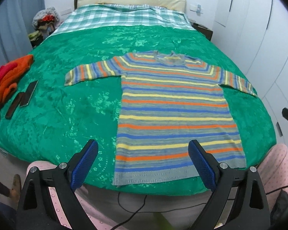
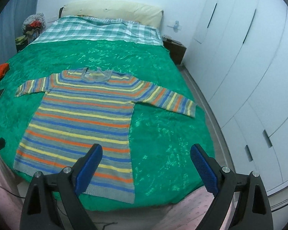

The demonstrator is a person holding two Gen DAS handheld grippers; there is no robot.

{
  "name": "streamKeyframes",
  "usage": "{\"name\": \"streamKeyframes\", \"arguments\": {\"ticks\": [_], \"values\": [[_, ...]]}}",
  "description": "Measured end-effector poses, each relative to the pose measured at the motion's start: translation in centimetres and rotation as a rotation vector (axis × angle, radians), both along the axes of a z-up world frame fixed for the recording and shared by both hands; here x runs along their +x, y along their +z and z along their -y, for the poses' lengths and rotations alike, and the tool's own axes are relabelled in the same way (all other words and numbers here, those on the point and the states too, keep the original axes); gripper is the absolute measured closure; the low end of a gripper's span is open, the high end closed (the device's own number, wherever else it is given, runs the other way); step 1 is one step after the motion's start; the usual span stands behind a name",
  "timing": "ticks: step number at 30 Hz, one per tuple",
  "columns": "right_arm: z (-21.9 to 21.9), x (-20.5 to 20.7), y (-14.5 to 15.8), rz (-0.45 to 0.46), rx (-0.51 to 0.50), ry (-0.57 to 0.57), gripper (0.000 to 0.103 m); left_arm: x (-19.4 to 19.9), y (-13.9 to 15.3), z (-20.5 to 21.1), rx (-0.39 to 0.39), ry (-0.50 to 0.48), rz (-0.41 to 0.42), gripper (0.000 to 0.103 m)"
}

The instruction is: Fold small clothes

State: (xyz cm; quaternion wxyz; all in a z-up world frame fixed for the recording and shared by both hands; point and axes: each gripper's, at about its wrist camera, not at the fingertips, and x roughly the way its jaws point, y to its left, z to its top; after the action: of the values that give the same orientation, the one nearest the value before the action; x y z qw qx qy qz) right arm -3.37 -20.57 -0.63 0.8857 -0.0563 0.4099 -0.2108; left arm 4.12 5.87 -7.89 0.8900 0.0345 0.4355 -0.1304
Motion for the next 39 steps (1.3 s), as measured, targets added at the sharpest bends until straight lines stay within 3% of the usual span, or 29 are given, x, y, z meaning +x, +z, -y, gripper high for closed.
{"name": "streamKeyframes", "arguments": {"ticks": [13, 39], "values": [[-0.3, 0.0, 1.3, 0.014, -0.071, -0.007, 0.011, -0.4, -0.3, 0.3, 0.035, -0.002, 0.009, 0.007], [0.3, 2.1, 1.6, 0.010, -0.099, -0.006, 0.011, 0.6, 0.2, 1.2, 0.069, -0.008, 0.032, 0.007]]}}
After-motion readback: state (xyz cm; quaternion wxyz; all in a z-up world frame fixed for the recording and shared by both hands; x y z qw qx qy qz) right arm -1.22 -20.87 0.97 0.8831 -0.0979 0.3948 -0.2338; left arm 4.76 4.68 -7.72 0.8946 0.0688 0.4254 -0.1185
